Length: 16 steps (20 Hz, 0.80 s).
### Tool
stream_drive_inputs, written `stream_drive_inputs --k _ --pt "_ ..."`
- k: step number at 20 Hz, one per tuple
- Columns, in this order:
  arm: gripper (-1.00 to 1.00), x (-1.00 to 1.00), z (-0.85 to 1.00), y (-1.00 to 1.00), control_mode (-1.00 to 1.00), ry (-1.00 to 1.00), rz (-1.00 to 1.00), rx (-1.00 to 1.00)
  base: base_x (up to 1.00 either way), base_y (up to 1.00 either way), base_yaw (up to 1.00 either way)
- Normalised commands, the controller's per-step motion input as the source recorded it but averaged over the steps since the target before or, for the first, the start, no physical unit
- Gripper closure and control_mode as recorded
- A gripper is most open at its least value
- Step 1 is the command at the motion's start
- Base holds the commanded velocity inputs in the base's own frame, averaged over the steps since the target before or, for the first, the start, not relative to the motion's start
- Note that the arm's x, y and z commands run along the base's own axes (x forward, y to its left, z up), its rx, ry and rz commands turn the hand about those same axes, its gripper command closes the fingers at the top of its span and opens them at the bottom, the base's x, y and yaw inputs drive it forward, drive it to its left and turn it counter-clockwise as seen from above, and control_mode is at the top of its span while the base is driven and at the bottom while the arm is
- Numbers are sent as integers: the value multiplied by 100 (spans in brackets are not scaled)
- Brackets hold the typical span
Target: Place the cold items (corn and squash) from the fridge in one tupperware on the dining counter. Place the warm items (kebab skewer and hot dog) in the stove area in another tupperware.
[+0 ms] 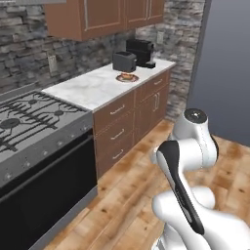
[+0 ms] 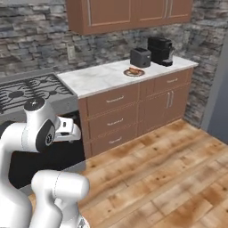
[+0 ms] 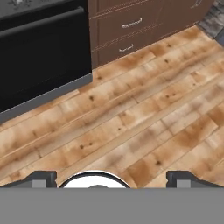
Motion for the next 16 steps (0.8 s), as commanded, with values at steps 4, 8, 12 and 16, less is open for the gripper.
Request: stream_drive_inputs --k 4,8,12,16 --pt "-100 0 0 0 100 0 0 0 100 -78 31" --pt "-100 0 0 0 100 0 0 0 100 -72 31" --pt "-100 0 0 0 100 0 0 0 100 -73 33" --pt "-100 0 0 0 100 0 0 0 100 -69 33"
